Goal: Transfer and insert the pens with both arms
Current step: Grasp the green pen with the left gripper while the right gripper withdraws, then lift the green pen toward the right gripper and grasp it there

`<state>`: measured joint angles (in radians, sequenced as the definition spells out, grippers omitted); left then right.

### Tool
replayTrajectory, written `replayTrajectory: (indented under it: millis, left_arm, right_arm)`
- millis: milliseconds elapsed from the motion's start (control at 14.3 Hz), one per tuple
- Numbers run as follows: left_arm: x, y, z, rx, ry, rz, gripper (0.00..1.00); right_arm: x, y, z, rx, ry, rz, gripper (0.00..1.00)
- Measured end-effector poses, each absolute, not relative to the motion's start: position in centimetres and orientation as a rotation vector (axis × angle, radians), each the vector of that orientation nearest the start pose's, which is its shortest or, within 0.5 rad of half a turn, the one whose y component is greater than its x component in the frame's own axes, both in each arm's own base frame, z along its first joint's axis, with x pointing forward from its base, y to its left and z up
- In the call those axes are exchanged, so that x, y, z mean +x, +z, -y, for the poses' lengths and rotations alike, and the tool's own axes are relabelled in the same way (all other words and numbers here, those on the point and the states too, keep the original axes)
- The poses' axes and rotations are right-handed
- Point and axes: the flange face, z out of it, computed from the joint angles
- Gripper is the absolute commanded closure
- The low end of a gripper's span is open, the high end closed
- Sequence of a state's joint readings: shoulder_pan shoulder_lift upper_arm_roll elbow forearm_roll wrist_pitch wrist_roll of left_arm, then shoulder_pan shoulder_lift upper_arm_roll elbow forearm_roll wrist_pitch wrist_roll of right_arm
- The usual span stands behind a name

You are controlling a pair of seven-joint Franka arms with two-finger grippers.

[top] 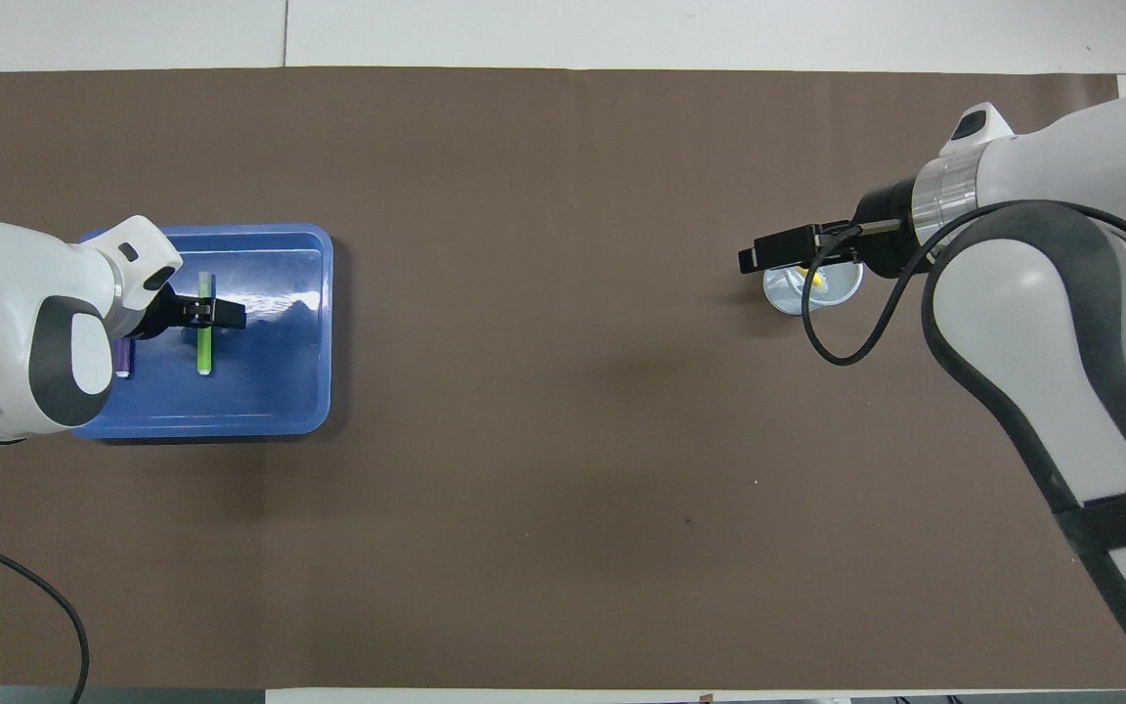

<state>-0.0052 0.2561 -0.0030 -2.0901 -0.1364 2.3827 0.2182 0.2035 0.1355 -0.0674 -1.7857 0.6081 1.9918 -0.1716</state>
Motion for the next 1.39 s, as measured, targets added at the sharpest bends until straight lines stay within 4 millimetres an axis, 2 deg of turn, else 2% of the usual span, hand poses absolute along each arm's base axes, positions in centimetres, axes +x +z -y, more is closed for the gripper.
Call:
replayTrajectory:
  millis: [70, 139, 279, 349, 558, 767, 836, 976, 1185, 1394]
  left_arm:
    - [58.3, 30.2, 0.6, -3.226, -0.067, -0.207, 0.27]
    - [58.2, 29.9, 0.4, -3.224, -0.059, -0.207, 0.39]
    - [58.1, 29.8, 0.0, -3.2, -0.056, -0.229, 0.88]
    - [58.2, 29.9, -0.4, -3.195, -0.06, -0.226, 1.0]
    - [58.2, 30.3, -1.0, -3.193, -0.071, -0.212, 1.0]
    - [58.3, 30.4, -0.8, -3.198, -0.074, -0.161, 1.0]
    - [58.3, 30.8, -0.6, -3.201, -0.082, -0.115, 1.0]
    - [58.4, 32.8, 0.4, -3.21, -0.089, 0.048, 1.0]
    - [58.1, 38.2, 4.6, -3.209, -0.066, 0.34, 1.0]
    - [57.7, 42.1, 10.7, -3.182, -0.066, 0.659, 1.0]
  right_arm:
    - [60.1, 49.3, -12.6, -2.526, -0.081, 0.005, 0.0]
    - [60.0, 49.5, -13.5, -2.477, -0.056, -0.066, 0.0]
    - [59.7, 49.9, -15.5, -2.404, -0.001, -0.191, 0.0]
    - [59.7, 50.1, -16.5, -2.375, 0.006, -0.247, 0.0]
    - [59.4, 50.2, -19.2, -2.317, -0.005, -0.324, 0.0]
    - [59.0, 49.6, -20.9, -2.257, -0.019, -0.405, 0.0]
    - [58.9, 49.4, -21.6, -2.243, -0.028, -0.44, 0.0]
    - [58.4, 49.3, -23.5, -2.226, -0.044, -0.502, 0.0]
    - [57.9, 48.9, -24.6, -2.203, -0.048, -0.54, 0.0]
    - [57.7, 48.7, -24.8, -2.201, -0.049, -0.546, 0.0]
